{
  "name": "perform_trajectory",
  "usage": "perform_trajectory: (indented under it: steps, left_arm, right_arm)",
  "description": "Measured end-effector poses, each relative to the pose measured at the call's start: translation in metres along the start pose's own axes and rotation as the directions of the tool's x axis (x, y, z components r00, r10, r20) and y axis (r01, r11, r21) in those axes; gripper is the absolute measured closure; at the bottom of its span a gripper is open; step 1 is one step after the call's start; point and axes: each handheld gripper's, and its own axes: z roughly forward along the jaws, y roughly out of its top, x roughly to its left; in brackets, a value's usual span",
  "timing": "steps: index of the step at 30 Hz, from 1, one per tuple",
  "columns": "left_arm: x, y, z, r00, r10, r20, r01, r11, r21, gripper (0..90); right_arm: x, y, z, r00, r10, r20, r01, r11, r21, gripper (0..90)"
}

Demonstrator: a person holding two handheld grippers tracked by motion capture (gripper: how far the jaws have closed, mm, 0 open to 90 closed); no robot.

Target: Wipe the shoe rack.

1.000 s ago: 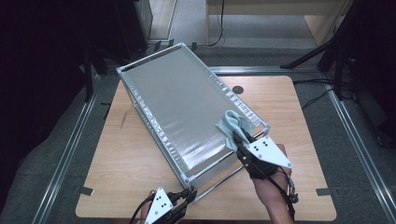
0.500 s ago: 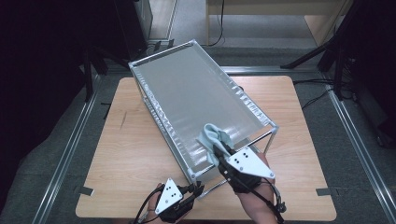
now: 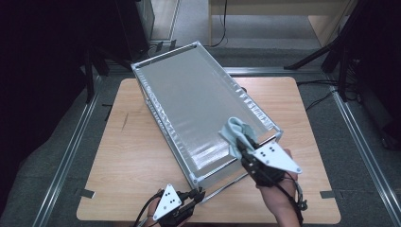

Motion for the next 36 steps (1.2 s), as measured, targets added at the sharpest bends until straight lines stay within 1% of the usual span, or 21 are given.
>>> perform_trajectory:
  steps: [1,3,6,7,8,10,13,14,15,18,19,21,22,23,25,26,28,30,34,35,36]
  left_arm:
    - [-0.001,0.0,0.002,1.0,0.0,-0.004,0.0,1.0,-0.002,79.9]
    - [0.0,0.001,0.003,0.9999,-0.007,0.007,0.007,1.0,0.002,79.7]
    - [0.0,0.002,0.004,1.0,0.002,-0.001,-0.002,1.0,0.005,79.7]
    - [-0.001,0.002,0.005,1.0,-0.002,-0.005,0.002,1.0,0.006,79.7]
    - [-0.001,0.002,0.005,1.0,-0.002,-0.005,0.002,1.0,0.006,79.7]
    - [-0.001,0.002,0.006,1.0,-0.006,-0.001,0.006,1.0,0.008,79.7]
    - [-0.003,0.002,0.007,1.0,0.0,-0.009,0.0,1.0,0.005,79.7]
    - [-0.003,0.002,0.007,1.0,0.0,-0.009,0.0,1.0,0.005,79.7]
    - [-0.004,0.001,0.007,0.9998,0.01,-0.019,-0.01,1.0,0.001,79.9]
    - [-0.004,0.001,0.007,0.9998,0.008,-0.016,-0.008,1.0,-0.003,80.0]
    - [-0.003,0.001,0.007,0.9998,0.014,-0.013,-0.014,0.9999,-0.003,80.0]
    - [-0.003,0.001,0.007,0.9998,0.015,-0.015,-0.015,0.9999,-0.002,80.1]
    - [-0.003,0.001,0.007,0.9998,0.015,-0.015,-0.015,0.9999,-0.001,80.1]
    - [-0.003,0.001,0.007,0.9997,0.017,-0.017,-0.017,0.9999,0.001,80.1]
    - [-0.004,0.001,0.007,0.9997,0.018,-0.018,-0.018,0.9998,0.001,80.1]
    - [-0.004,0.001,0.007,0.9997,0.018,-0.018,-0.018,0.9998,0.001,80.1]
    - [-0.004,0.001,0.007,0.9997,0.017,-0.019,-0.017,0.9999,0.001,80.1]
    - [-0.004,0.001,0.007,0.9997,0.017,-0.018,-0.017,0.9999,0.001,80.1]
    - [-0.003,0.002,0.008,0.9999,0.007,-0.012,-0.007,1.0,0.004,80.1]
    - [-0.003,0.002,0.008,1.0,0.005,-0.006,-0.005,1.0,0.006,80.1]
    - [-0.003,0.002,0.008,1.0,0.005,-0.006,-0.005,1.0,0.006,80.1]
  right_arm:
    - [-0.009,-0.001,0.0,0.9984,0.049,-0.027,-0.049,0.999,-0.004,72.7]
    - [-0.003,-0.002,0.0,0.9993,0.037,-0.003,-0.037,0.999,-0.004,73.6]
    - [0.005,-0.001,0.001,0.9992,0.038,-0.016,-0.038,0.999,-0.002,74.3]
    - [0.018,0.0,0.003,0.9967,0.045,-0.067,-0.045,0.999,-0.001,74.8]
    - [0.018,0.0,0.003,0.9967,0.045,-0.067,-0.045,0.999,-0.001,74.8]
    - [0.03,0.001,0.004,0.993,0.04,-0.111,-0.04,0.999,0.004,75.1]
    - [0.064,0.002,0.003,0.9785,0.008,-0.206,-0.008,1.0,0.002,75.3]
    - [0.064,0.002,0.003,0.9785,0.008,-0.206,-0.008,1.0,0.002,75.3]
    - [0.075,0.002,0.002,0.9758,-0.02,-0.218,0.019,1.0,-0.007,75.5]
    - [0.074,0.003,0.001,0.9721,-0.047,-0.23,0.047,0.999,-0.007,75.4]
    - [0.062,0.005,0.001,0.9597,-0.019,-0.28,0.022,1.0,0.005,75.6]
    - [0.056,0.005,0.001,0.9611,-0.011,-0.276,0.014,1.0,0.011,75.7]
    - [0.049,0.005,0.0,0.968,-0.014,-0.251,0.018,1.0,0.011,75.7]
    - [0.033,0.004,0.0,0.9834,-0.016,-0.181,0.018,1.0,0.012,75.6]
    - [0.012,0.002,0.0,0.9934,0.015,-0.114,-0.014,1.0,0.006,75.4]
    - [0.012,0.002,0.0,0.9934,0.015,-0.114,-0.014,1.0,0.006,75.4]
    - [-0.009,-0.001,-0.001,0.9986,0.043,-0.031,-0.044,0.999,-0.015,74.9]
    - [-0.025,-0.004,-0.004,0.9953,0.096,0.011,-0.095,0.995,-0.036,75.1]
    - [-0.023,-0.005,-0.005,0.9942,0.104,0.026,-0.103,0.994,-0.038,75.8]
    - [-0.013,-0.004,-0.003,0.9926,0.12,-0.02,-0.12,0.992,-0.032,76.0]
    - [-0.013,-0.004,-0.003,0.9926,0.12,-0.02,-0.12,0.992,-0.032,76.0]
